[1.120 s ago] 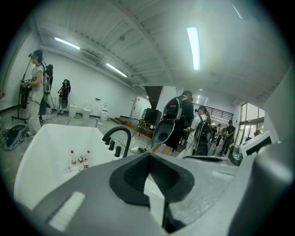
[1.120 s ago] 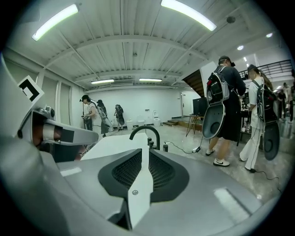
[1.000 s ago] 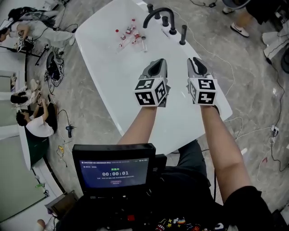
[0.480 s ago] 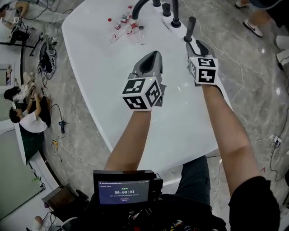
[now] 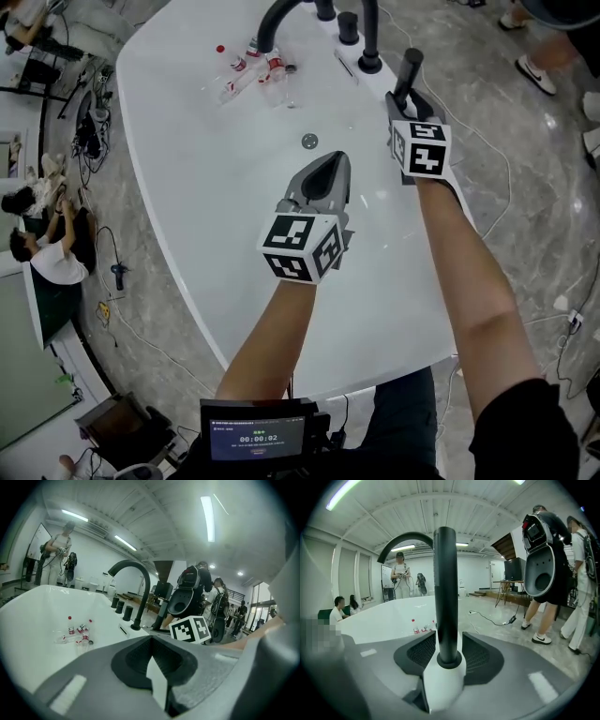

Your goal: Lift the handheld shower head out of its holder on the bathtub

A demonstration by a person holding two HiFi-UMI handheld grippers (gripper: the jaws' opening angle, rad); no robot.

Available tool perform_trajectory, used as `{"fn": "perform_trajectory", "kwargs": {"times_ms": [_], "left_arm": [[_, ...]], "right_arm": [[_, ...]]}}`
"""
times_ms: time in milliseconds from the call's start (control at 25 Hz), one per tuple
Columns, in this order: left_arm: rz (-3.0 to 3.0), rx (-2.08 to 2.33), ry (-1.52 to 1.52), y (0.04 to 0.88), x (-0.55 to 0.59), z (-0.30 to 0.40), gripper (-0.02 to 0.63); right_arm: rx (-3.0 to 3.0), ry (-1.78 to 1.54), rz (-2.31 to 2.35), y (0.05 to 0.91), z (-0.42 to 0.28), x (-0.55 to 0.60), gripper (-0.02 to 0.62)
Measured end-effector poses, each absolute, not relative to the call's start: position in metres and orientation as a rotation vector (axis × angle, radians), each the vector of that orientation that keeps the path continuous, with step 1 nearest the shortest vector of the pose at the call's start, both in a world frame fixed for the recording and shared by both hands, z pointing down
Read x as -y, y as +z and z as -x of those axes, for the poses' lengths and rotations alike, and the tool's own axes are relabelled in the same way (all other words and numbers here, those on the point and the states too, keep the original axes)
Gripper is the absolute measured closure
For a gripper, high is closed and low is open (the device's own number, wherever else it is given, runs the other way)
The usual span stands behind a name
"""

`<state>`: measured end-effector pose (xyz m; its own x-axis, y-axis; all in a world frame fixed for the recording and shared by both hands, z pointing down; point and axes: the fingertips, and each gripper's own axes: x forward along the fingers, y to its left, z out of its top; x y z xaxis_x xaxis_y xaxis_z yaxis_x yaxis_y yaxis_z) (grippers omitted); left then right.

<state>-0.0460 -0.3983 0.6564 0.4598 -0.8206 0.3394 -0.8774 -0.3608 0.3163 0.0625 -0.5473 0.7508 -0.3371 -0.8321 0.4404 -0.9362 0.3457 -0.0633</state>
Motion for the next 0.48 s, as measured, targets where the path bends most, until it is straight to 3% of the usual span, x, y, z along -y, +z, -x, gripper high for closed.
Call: {"fn": "perform_trajectory", "kwargs": {"times_ms": [80,480], "left_arm": [[-2.254,1.421,0.176,0.659,0.398,0.048,0.604],[-2.261,1.442,0.189,0.642,0.391,0.053,0.604]], "right_arm": [[2.282,0.441,-1.567,0.752,-0.061,0.55,0.44],[2.297,0.424,-1.588,0.724,-0.065,0.543,0.448]]}}
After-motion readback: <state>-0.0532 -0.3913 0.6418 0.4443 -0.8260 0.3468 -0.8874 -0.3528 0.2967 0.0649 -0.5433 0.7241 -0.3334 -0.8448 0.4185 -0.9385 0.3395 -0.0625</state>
